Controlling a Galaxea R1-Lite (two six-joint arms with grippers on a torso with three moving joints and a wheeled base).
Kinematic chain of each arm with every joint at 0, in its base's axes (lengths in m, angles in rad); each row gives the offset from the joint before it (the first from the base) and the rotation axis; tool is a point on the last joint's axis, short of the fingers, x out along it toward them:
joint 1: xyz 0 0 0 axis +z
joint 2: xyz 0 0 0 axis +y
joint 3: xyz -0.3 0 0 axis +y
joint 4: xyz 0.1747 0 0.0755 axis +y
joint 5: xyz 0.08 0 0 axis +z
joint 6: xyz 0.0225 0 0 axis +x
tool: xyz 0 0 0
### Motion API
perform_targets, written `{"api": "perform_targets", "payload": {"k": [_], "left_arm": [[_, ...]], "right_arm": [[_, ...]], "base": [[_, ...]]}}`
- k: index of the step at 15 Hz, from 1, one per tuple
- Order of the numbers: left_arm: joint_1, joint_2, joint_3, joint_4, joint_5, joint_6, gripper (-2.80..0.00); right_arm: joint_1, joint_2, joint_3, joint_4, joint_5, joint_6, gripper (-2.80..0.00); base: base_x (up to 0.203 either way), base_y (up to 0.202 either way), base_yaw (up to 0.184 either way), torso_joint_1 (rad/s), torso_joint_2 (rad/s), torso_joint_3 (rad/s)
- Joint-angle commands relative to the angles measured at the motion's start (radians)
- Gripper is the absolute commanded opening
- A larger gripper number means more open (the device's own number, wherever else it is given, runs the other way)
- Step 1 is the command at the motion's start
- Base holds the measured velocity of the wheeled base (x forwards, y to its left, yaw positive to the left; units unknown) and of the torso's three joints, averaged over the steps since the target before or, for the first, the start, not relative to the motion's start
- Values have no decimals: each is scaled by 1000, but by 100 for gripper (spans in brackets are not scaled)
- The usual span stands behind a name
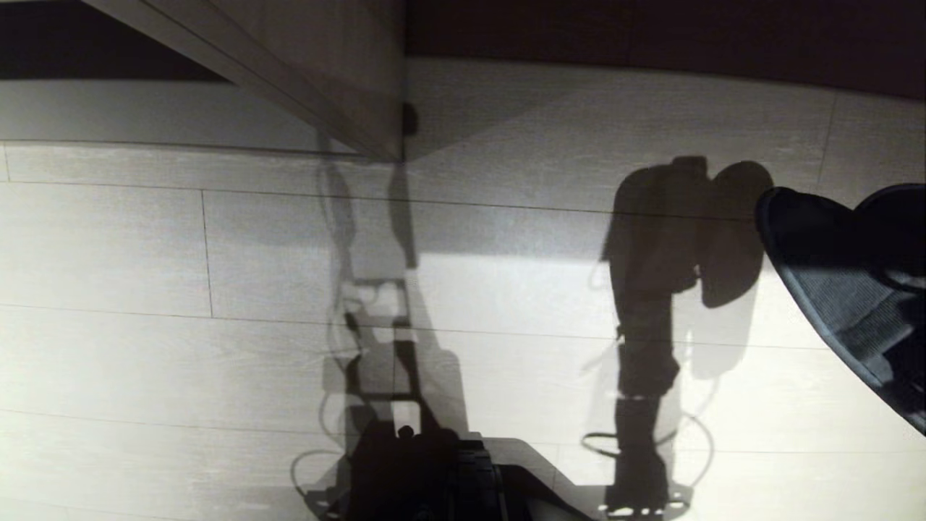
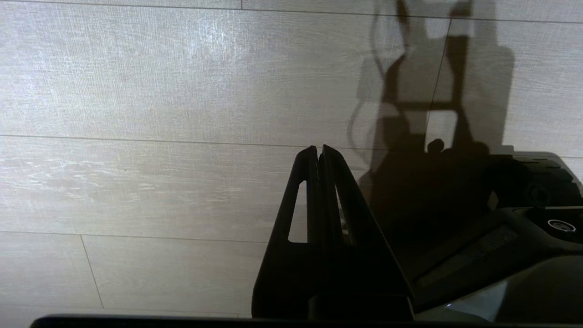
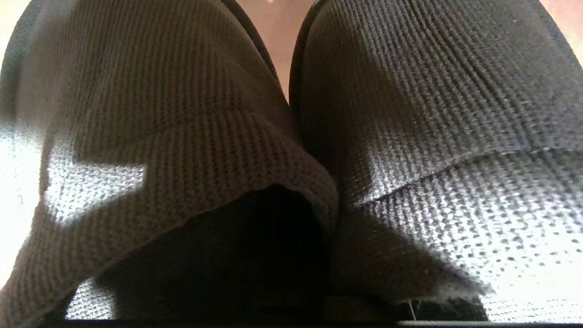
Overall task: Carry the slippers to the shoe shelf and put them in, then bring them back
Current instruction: Place the slippers on the floor
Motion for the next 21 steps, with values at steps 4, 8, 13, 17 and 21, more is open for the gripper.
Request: {"api": "perform_targets", "payload": {"k": [4,8,13,17,21], "left_arm": [[0,1,0,0,0,0,-280],[0,1,0,0,0,0,-280],[0,1,0,0,0,0,-280],[0,1,0,0,0,0,-280],[0,1,0,0,0,0,-280]], "right_arm": [[-42,316,-16,-362,1,-1,-280],[-62,509,-90,-566,2,-1,-280],[-71,639,-234,-702,3,0,-280],[-71,769,-421,-784,1,0,-280],[-71,876,-618,-795,0,4,-280]], "base": [[0,0,0,0,0,0],[0,0,0,0,0,0],[0,0,0,0,0,0],[0,0,0,0,0,0],[0,0,0,0,0,0]]}}
